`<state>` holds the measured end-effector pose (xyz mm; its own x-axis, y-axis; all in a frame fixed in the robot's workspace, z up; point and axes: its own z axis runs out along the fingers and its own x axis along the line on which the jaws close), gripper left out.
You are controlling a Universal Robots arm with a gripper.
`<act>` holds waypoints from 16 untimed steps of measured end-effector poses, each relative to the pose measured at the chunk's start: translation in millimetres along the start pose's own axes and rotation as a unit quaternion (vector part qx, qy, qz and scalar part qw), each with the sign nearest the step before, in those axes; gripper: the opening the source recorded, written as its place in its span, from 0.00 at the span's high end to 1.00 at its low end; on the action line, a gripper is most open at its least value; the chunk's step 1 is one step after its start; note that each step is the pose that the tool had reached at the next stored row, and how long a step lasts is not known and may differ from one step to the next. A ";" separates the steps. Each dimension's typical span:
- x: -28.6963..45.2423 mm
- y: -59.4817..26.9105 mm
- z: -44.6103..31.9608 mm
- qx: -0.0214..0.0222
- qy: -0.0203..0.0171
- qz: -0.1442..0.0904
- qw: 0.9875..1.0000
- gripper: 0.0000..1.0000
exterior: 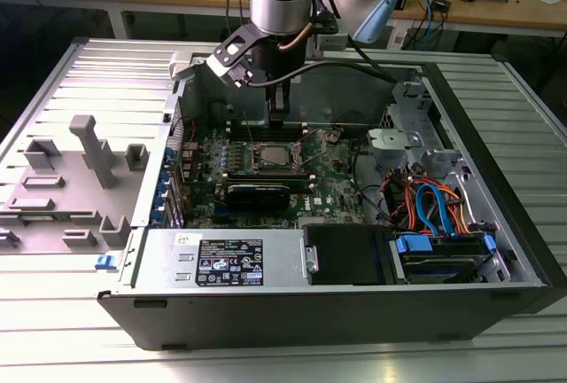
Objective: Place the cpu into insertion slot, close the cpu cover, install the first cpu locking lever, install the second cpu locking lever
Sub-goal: 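Close the cpu cover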
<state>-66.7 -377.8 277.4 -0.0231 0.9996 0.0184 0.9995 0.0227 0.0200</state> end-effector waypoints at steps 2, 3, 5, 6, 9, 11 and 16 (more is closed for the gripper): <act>0.0 0.1 0.0 0.000 0.000 0.000 1.000 0.89; 0.0 0.2 0.0 0.000 0.000 0.000 1.000 0.89; 0.0 1.6 0.0 0.000 0.000 0.000 1.000 0.89; -0.1 2.3 0.0 0.000 0.000 0.000 1.000 0.89; -0.1 3.0 0.1 0.000 0.000 0.000 1.000 0.89; -0.1 3.4 0.1 0.000 0.000 0.000 1.000 0.89; -0.1 4.9 0.1 0.000 0.000 0.000 1.000 0.89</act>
<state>-61.8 -377.8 277.4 -0.0231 0.9996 0.0183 0.9995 0.0227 0.0200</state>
